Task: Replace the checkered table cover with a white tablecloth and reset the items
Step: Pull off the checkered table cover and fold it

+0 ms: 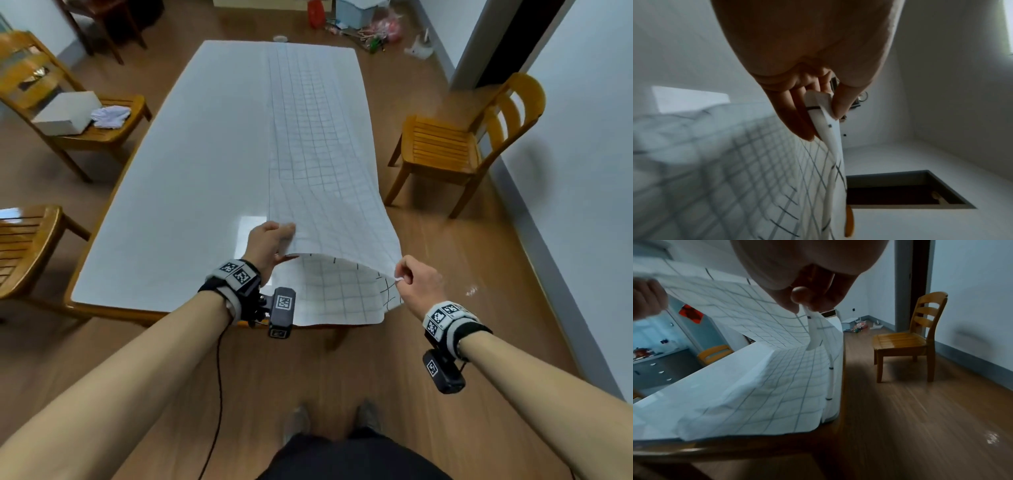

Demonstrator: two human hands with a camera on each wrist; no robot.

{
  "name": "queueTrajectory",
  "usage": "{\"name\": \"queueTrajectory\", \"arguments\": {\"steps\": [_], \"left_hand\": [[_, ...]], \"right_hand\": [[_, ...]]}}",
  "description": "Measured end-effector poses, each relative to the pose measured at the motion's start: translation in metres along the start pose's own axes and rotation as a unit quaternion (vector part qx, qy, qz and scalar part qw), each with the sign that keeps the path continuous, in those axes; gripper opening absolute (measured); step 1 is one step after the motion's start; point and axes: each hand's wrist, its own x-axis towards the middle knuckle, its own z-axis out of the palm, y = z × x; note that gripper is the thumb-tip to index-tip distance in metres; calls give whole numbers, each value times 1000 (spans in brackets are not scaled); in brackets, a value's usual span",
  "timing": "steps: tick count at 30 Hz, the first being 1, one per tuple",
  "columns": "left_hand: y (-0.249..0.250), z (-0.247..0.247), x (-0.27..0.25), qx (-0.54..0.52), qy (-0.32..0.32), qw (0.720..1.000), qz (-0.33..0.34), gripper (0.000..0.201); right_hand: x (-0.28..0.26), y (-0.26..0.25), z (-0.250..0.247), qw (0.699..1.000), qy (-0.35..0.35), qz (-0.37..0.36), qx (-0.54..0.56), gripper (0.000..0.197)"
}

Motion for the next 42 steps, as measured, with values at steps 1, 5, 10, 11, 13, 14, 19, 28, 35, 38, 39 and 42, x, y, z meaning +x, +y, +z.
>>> {"name": "queueTrajectory", "arguments": {"steps": [1,5,10,11,13,14,19,28,35,38,39,42], "left_hand": [[-12,-14,0,6,17,1000,-11,22],[-59,-64,5,39,81,995,-48,24],[-103,-87,11,75,119,987,-82,16],[-111,-88,13,97,119,984,-94,15],[-129,-89,20,131,106,977,-130,4],[-137,-89,21,141,97,975,-143,6],[-176,-91,12,316,-60,947,-23,44],[-186,-77,26,447,2,888,106,38],[-163,-55,21,442,26,879,175,17],[-138,-49,12,423,41,877,225,8],[-129,-48,10,412,50,877,242,7],[-102,-44,2,392,45,876,277,12]], "right_hand": [[-3,-2,6,1000,-13,-5,1,29],[-14,-13,34,996,-81,-20,-13,21],[-24,-13,68,983,-171,-29,-62,13],[-26,-10,75,979,-189,-29,-73,12],[-30,-1,87,968,-219,-43,-116,18],[-32,5,92,962,-225,-59,-146,25],[-34,30,110,933,-200,-121,-275,35],[-17,51,107,921,-142,-138,-336,14],[-13,50,76,968,-115,-69,-214,7],[-5,44,64,978,-105,-53,-173,9],[-1,40,58,980,-100,-54,-161,9],[15,26,37,986,-74,-71,-131,13]]}}
